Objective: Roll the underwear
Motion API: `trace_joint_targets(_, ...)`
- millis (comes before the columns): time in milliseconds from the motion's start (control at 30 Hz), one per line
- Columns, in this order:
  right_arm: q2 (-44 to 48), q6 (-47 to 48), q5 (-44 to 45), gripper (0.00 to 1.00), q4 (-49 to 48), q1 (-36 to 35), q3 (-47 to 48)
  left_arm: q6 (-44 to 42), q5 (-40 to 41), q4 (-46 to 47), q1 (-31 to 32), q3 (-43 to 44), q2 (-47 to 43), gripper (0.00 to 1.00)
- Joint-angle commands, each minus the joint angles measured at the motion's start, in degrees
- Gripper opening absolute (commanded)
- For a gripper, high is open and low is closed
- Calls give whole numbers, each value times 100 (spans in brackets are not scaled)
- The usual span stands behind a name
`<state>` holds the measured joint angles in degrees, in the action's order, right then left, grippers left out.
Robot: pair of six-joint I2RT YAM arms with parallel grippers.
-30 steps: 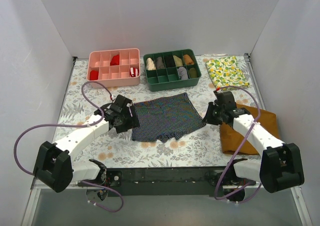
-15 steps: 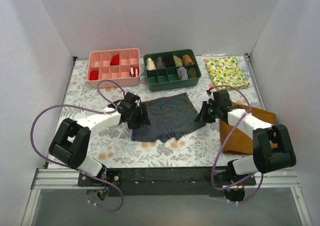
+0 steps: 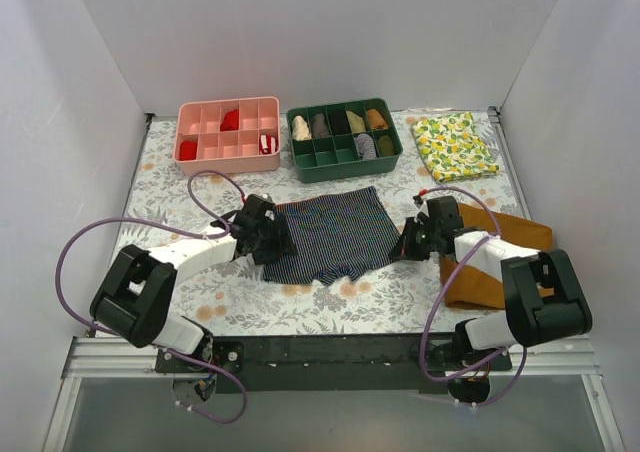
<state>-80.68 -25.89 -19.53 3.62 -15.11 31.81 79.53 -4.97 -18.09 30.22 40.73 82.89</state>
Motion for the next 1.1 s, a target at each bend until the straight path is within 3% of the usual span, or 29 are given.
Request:
trace_joint_targets(0,158,-82,142,2,192,-18,-447,-77,278,-467,28,-302,-63,60)
trace_joint_targets(200,868,-434,292,1,446,-141,-1123,-8,357,-1003,19,-224,-220,60)
trace_joint_targets(433,1933,-532,318,2,833,-317,-1547,274,322,-1198,28,-505,-1037,60)
trace_joint_targets(533,2372,-417,257,9,921,-317,-1320,161,207,-1136,28,-278,-1205,61)
trace_joint_targets(567,2591,-365,283,15,1043,-317,-1196,99,216,-1153,28,-146,-1240,62)
trace_joint_targets(700,2883,-312,774,37,1535,-317,-555,-305,234,-1373,28,899,-960,68)
trace_joint_targets(900,2655,-328,1583,40,2309,-290,-8,-587,-811,-1382,72,2780,399,74)
trace_joint_targets(967,2750,-487,1540,40,2319,-229,-227,-596,-760,-1671,484,4157,1298,74)
trace_joint_targets(1067,2996,-540,1654,40,2380,-150,-324,-579,-628,-1874,818,4872,2159,73)
